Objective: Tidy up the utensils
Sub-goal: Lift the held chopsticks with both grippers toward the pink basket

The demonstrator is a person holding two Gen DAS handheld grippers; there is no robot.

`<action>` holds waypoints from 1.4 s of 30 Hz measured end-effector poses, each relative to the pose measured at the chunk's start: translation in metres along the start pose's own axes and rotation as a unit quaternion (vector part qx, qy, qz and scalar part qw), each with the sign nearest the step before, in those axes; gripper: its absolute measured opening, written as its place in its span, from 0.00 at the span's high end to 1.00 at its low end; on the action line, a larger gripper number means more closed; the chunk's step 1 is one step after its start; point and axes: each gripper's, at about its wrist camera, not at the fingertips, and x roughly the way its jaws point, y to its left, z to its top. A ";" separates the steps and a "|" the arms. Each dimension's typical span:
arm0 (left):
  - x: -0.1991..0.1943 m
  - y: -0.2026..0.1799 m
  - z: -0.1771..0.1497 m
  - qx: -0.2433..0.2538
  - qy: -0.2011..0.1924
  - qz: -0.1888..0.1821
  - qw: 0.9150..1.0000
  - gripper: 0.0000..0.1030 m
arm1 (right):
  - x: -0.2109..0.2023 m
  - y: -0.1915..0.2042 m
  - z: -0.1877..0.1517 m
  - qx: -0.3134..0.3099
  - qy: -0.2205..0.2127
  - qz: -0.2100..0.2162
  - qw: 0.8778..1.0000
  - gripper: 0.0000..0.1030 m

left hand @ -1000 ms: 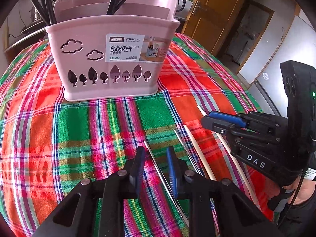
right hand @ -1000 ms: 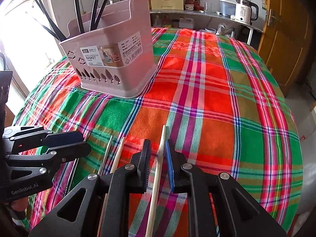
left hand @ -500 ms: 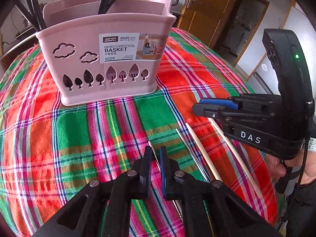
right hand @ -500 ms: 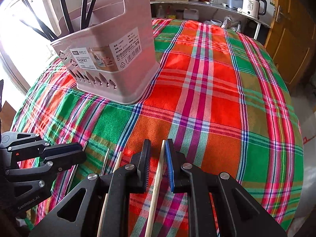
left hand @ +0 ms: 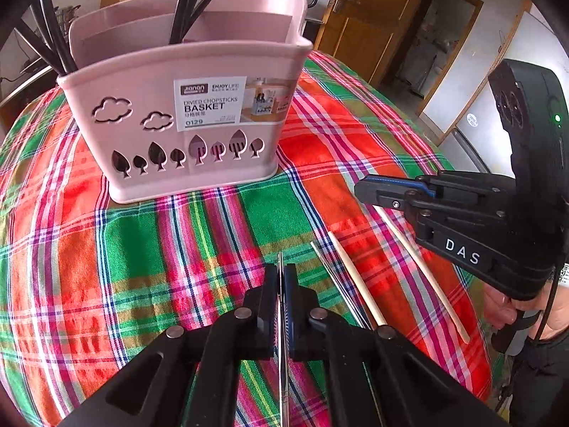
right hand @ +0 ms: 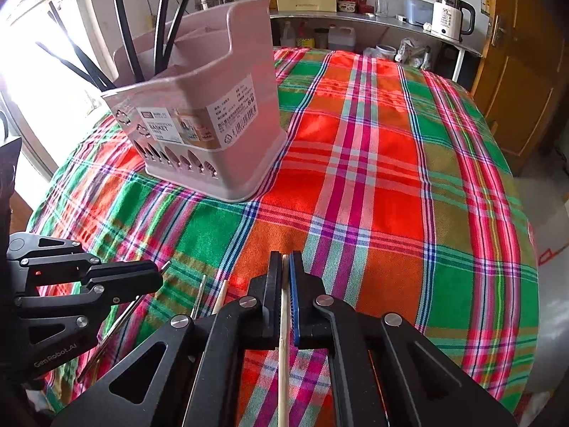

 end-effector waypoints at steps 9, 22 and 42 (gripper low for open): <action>-0.071 0.000 0.026 0.019 -0.075 0.004 0.997 0.97 | -0.063 0.007 0.021 -0.002 -0.086 0.004 0.996 0.96; -0.148 0.007 0.039 0.029 -0.153 0.012 0.988 0.97 | -0.138 0.026 0.032 -0.017 -0.188 -0.011 0.982 0.96; -0.168 0.011 0.019 0.031 -0.158 0.014 0.987 0.98 | -0.167 0.042 0.019 -0.025 -0.231 -0.010 0.973 0.97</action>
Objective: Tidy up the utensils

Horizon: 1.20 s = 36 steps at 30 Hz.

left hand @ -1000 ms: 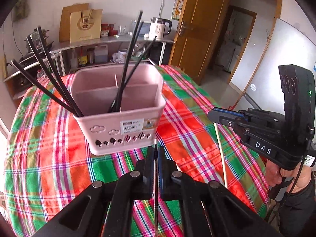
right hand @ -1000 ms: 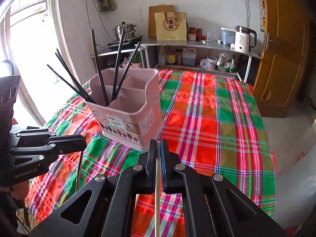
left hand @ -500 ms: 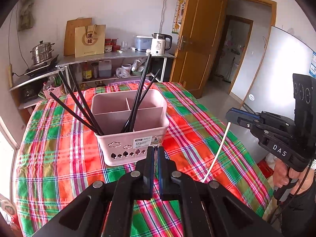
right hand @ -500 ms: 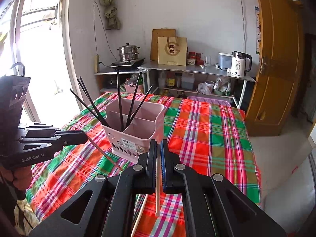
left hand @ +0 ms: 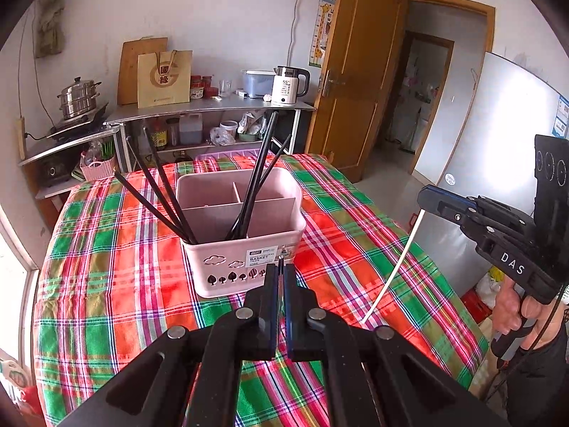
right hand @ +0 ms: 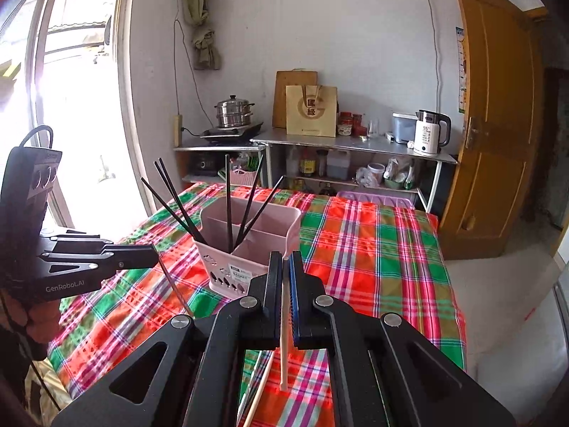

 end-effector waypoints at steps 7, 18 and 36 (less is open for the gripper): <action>-0.016 0.011 0.008 -0.010 -0.011 -0.001 1.000 0.98 | 0.004 0.017 0.009 -0.005 -0.019 0.014 1.000 0.97; -0.043 0.018 0.039 -0.002 -0.046 0.017 0.999 1.00 | 0.013 0.034 0.031 -0.006 -0.047 0.039 0.998 0.97; 0.011 0.071 0.012 -0.090 0.006 -0.003 0.996 0.83 | 0.023 0.030 0.017 -0.006 -0.030 0.048 0.998 0.97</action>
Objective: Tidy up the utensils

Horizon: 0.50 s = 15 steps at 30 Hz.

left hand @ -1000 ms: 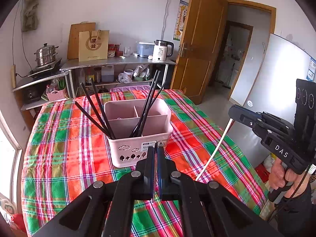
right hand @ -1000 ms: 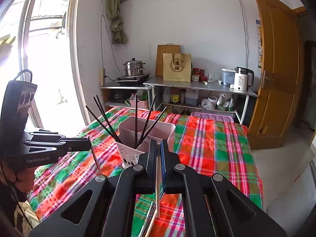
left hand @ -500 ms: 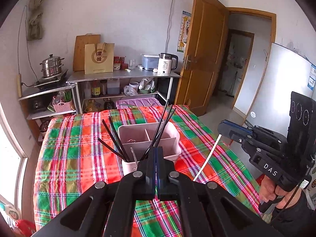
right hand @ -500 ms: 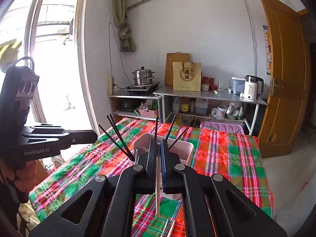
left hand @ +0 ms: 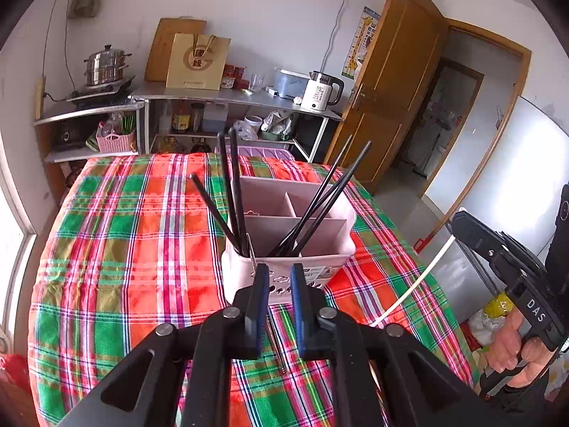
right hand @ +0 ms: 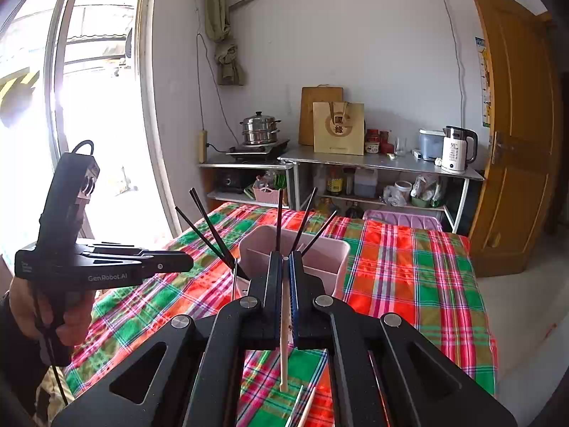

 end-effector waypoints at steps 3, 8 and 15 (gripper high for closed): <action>0.017 0.007 -0.004 -0.013 0.018 -0.002 1.000 0.77 | 0.003 -0.002 -0.002 0.002 0.004 0.001 1.000 0.97; 0.047 0.016 -0.003 -0.029 0.045 0.006 0.999 0.75 | 0.006 -0.006 -0.004 0.004 0.008 0.002 1.000 0.97; 0.075 0.025 0.003 -0.045 0.065 0.009 0.997 0.75 | 0.010 -0.010 -0.005 0.004 0.009 0.002 1.000 0.97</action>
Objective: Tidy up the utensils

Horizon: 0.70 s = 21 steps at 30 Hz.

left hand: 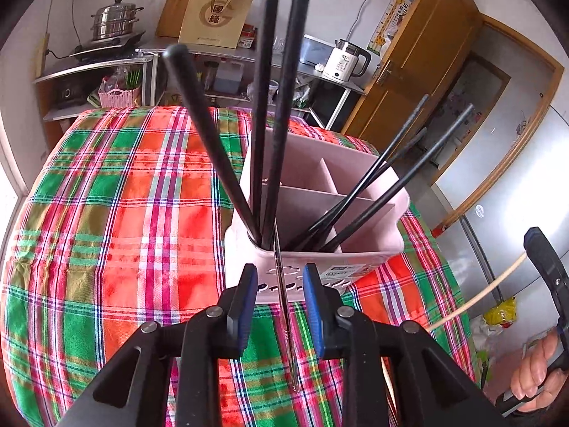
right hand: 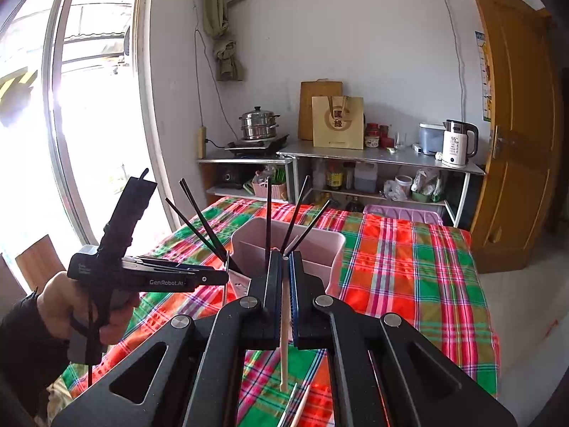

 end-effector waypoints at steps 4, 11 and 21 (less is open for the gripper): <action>0.010 -0.002 0.005 0.001 0.006 0.004 1.000 0.75 | 0.002 -0.003 -0.001 0.001 0.001 0.000 1.000 0.97; 0.012 -0.003 0.008 0.004 0.008 0.008 1.000 0.93 | 0.004 -0.003 -0.001 0.002 0.002 0.001 1.000 0.97; -0.020 -0.011 0.004 0.024 -0.024 -0.003 0.999 0.96 | 0.001 0.000 -0.001 0.001 0.001 0.001 1.000 0.97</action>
